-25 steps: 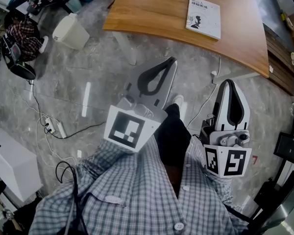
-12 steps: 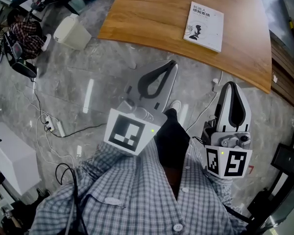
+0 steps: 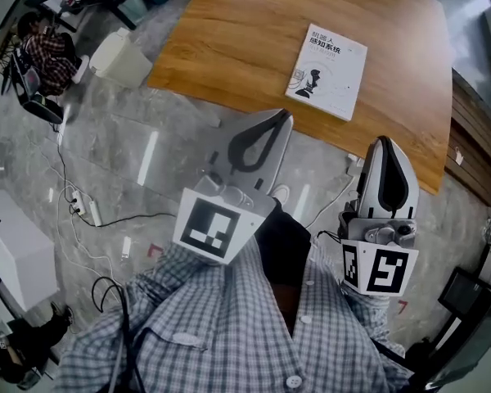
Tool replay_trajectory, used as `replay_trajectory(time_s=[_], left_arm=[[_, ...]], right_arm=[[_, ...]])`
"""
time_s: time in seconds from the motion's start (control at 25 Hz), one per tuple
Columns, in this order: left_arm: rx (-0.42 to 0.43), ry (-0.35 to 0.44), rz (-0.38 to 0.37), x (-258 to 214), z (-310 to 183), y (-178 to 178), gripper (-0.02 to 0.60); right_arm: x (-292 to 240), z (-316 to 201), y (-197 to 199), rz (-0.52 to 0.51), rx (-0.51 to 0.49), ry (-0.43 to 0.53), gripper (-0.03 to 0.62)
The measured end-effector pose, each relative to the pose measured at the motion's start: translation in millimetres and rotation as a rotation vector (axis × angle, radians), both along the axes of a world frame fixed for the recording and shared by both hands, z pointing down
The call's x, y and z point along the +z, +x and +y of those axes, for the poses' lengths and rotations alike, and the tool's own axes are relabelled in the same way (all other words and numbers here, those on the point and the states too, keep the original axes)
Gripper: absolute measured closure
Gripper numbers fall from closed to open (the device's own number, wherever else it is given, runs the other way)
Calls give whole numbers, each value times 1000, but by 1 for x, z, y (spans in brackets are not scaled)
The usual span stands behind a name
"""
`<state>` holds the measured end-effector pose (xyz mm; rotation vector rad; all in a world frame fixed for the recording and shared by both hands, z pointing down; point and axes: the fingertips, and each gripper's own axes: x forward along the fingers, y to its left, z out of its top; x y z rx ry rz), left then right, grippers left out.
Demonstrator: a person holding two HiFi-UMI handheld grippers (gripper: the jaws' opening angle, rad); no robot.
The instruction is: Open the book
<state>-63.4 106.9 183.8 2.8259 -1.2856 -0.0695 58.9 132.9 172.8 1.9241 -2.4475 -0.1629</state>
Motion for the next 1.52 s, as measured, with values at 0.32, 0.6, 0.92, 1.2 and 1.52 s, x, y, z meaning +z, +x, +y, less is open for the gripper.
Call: replay_trajectory(time_s=[0.32,0.6,0.92,1.2,1.52], left_arm=[[-48,17,-29,0,-33,29,572],[-60,-7,-53,5,-43,40,572],[-31,-30,-70,17,-66,52,572],[20,-57,-43,27,-106,68,572],[56,-89,-49,40,-173,63,572]], right_arm=[[4,-31,18,52,-86,10,574],[15,-37,51,-40,-42,-32,574],[32,-50,84,-101,50,-77,574],[36,-80,87,-106,91,-101,574],[48,-148,80,-135,116,-137,574]])
